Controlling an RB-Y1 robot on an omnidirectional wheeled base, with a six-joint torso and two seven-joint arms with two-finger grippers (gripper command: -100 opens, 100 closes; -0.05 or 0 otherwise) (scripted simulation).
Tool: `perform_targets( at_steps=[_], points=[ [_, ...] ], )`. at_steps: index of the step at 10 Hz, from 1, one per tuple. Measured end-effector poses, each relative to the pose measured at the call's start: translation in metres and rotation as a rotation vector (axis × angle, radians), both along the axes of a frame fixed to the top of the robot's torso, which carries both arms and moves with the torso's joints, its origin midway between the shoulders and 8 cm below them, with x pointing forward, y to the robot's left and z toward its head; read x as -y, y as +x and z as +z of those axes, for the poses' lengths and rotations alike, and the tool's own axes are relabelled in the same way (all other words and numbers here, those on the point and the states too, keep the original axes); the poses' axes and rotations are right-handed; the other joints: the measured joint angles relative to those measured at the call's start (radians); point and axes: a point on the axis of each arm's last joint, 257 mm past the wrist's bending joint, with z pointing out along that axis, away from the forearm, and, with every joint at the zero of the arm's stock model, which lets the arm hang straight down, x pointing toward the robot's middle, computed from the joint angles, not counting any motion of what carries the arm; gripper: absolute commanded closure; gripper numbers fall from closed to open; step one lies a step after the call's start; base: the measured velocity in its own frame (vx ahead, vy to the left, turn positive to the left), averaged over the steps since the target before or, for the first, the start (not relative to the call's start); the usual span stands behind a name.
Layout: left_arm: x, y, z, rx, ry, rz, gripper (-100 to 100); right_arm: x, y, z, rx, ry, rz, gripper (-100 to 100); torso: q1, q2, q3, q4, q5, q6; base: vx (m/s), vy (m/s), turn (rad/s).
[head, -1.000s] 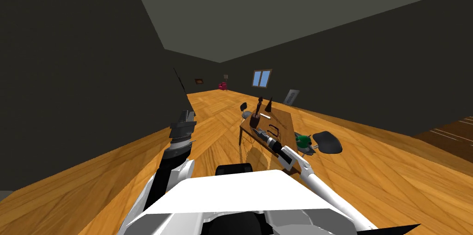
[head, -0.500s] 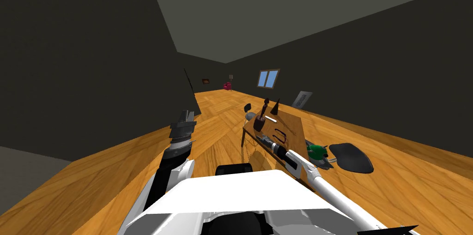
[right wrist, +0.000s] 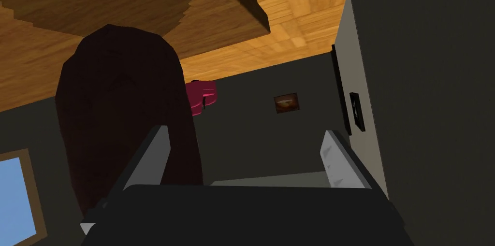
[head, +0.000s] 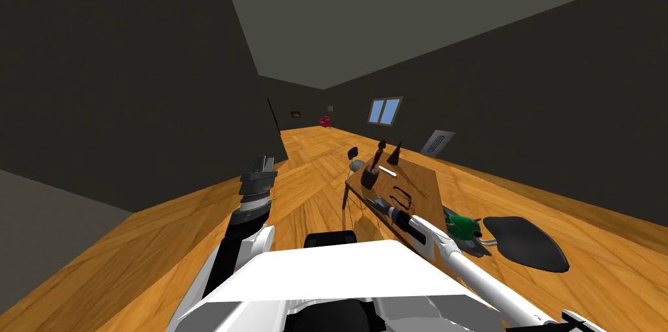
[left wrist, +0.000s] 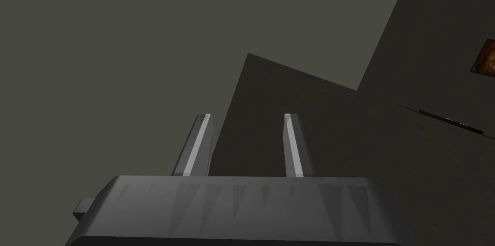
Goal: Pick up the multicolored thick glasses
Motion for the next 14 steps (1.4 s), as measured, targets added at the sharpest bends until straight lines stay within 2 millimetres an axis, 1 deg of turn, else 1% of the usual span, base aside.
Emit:
perform_targets(
  at_steps=[1, 3, 4, 5, 6, 7, 8, 9, 10, 11, 12, 13, 14],
  points=[
    [0.000, 0.000, 0.000, 0.000, 0.000, 0.000, 0, 0.012, -0.012, -0.009, -0.034, -0.046, 0.014, -100, -0.002, -0.002, -0.001, 0.000, 0.000, 0.000, 0.052, -0.046, 0.098],
    [0.000, 0.000, 0.000, 0.000, 0.000, 0.000, 0, 0.031, -0.019, -0.021, -0.067, -0.086, 0.006, -100, -0.001, 0.000, 0.000, 0.000, 0.000, 0.001, 0.024, -0.025, 0.064],
    [0.000, 0.000, 0.000, 0.000, 0.000, 0.000, 0, 0.042, -0.027, -0.032, -0.092, -0.117, 0.010, -100, -0.001, 0.000, 0.000, 0.000, 0.000, 0.000, 0.031, -0.036, 0.098],
    [0.000, 0.000, 0.000, 0.000, 0.000, 0.000, 0, 0.052, -0.033, -0.036, -0.110, -0.141, 0.011, -100, -0.001, 0.000, 0.000, 0.000, 0.000, 0.001, 0.049, -0.048, 0.142],
    [0.000, 0.000, 0.000, 0.000, 0.000, 0.000, 0, 0.068, -0.045, -0.042, -0.138, -0.177, 0.013, -100, -0.002, -0.001, -0.001, 0.000, 0.000, 0.001, 0.037, -0.045, 0.068],
    [0.000, 0.000, 0.000, 0.000, 0.000, 0.000, 0, 0.080, -0.047, -0.046, -0.156, -0.202, 0.011, -100, -0.002, -0.001, -0.001, 0.000, -0.001, 0.001, 0.039, -0.046, 0.099],
    [0.000, 0.000, 0.000, 0.000, 0.000, 0.000, 0, 0.096, -0.055, -0.052, -0.183, -0.237, 0.012, -100, -0.002, -0.001, -0.001, 0.000, 0.000, 0.001, 0.074, -0.059, 0.203],
    [0.000, 0.000, 0.000, 0.000, 0.000, 0.000, 0, 0.114, -0.069, -0.054, -0.217, -0.283, 0.022, -100, -0.003, -0.003, -0.001, 0.000, 0.000, 0.000, 0.051, -0.061, 0.087],
    [0.000, 0.000, 0.000, 0.000, 0.000, 0.000, 0, 0.126, -0.076, -0.059, -0.236, -0.306, 0.017, -100, -0.003, -0.002, -0.001, -0.001, -0.001, 0.001, 0.011, -0.030, -0.011],
    [0.000, 0.000, 0.000, 0.000, 0.000, 0.000, 0, 0.132, -0.080, -0.062, -0.245, -0.317, 0.015, -100, -0.001, 0.000, 0.000, 0.000, 0.000, 0.001, 0.013, -0.038, 0.080],
    [0.000, 0.000, 0.000, 0.000, 0.000, 0.000, 0, 0.148, -0.090, -0.067, -0.271, -0.349, 0.013, -100, -0.001, 0.000, 0.000, 0.000, 0.000, 0.001, 0.043, -0.063, 0.170],
    [0.000, 0.000, 0.000, 0.000, 0.000, 0.000, 0, 0.168, -0.103, -0.067, -0.306, -0.392, 0.020, -100, -0.002, -0.001, 0.000, 0.000, 0.000, 0.001, 0.042, -0.056, 0.059],
    [0.000, 0.000, 0.000, 0.000, 0.000, 0.000, 0, 0.177, -0.109, -0.066, -0.323, -0.413, 0.017, -100, -0.002, -0.001, -0.001, 0.000, -0.001, 0.001, 0.017, -0.020, -0.015]
  ],
)
